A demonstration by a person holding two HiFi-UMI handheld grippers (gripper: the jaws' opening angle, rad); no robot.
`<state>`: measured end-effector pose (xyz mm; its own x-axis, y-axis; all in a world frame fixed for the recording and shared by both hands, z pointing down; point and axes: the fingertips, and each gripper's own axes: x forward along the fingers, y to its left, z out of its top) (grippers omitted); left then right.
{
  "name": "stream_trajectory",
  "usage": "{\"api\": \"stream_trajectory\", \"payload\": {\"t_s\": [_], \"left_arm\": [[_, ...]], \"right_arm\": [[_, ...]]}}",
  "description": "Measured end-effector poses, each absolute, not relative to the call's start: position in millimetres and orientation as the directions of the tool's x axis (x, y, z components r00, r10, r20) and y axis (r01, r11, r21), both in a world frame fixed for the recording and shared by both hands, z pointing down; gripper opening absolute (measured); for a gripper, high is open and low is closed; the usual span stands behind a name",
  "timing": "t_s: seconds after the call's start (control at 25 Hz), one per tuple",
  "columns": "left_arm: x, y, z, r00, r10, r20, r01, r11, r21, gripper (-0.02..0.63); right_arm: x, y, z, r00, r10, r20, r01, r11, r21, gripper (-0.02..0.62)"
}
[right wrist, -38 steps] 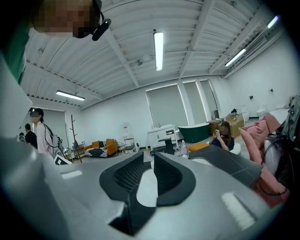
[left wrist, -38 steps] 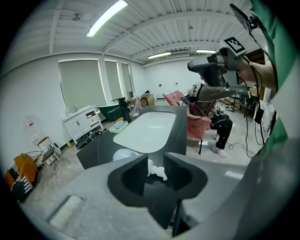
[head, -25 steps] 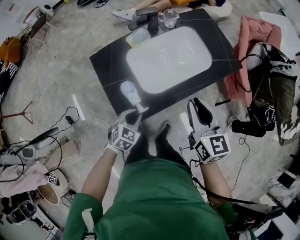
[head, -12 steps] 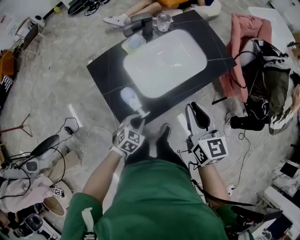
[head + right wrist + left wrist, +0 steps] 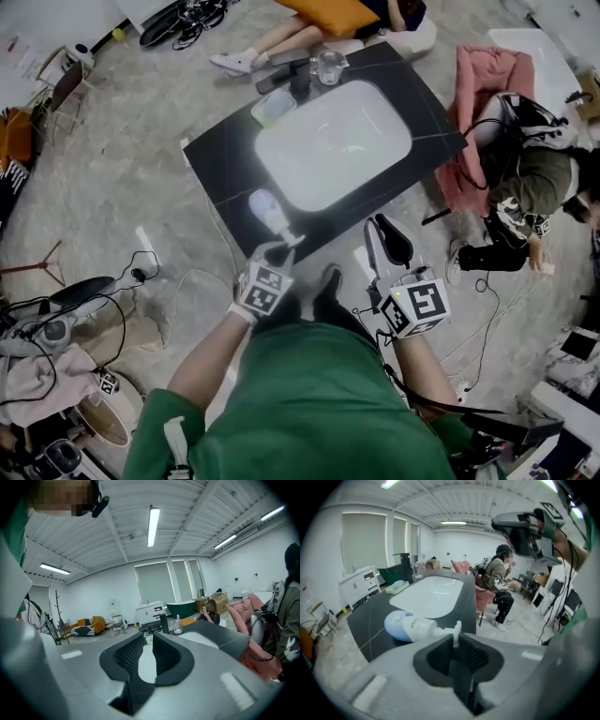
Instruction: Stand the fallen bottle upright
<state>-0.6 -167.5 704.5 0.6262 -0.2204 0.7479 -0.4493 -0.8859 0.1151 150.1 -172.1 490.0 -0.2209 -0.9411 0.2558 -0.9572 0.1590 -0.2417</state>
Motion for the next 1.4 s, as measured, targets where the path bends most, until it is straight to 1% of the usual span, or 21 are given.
{"api": "stream_trajectory", "payload": {"t_s": [0.56,0.88,1.16,1.32,1.4], "left_arm": [[-2.5,-213.0,629.8,0.723,-0.27,0.635,-0.564,-0.761,0.32,0.038],[-11.4,-251.1,597.3,0.765,-0.3,0.571,-0.588,-0.687,0.427,0.041],[-29.8,-290.0,578.9,0.81,-0.34,0.478,-0.584,-0.543,0.604,0.035],[-49.8,-317.6,571.9,0.804,-0.39,0.45,-0.595,-0.499,0.631,0.031],[-60.7,-332.8,568.1,0.794,-0.418,0.441,-0.605,-0.481,0.635,0.016]], "right_arm": [[144.6,-183.7,463.1,-0.249,-0.945,0.213,-0.956,0.204,-0.213,0.06],[147.4,-190.7,450.3,-0.256,-0.947,0.193,-0.95,0.209,-0.233,0.06],[156.0,-200.2,439.4,-0.253,-0.952,0.171,-0.94,0.2,-0.275,0.06],[157.0,-205.8,437.4,-0.253,-0.953,0.169,-0.938,0.199,-0.282,0.06],[157.3,-209.1,436.9,-0.255,-0.951,0.172,-0.936,0.198,-0.291,0.06]]}}
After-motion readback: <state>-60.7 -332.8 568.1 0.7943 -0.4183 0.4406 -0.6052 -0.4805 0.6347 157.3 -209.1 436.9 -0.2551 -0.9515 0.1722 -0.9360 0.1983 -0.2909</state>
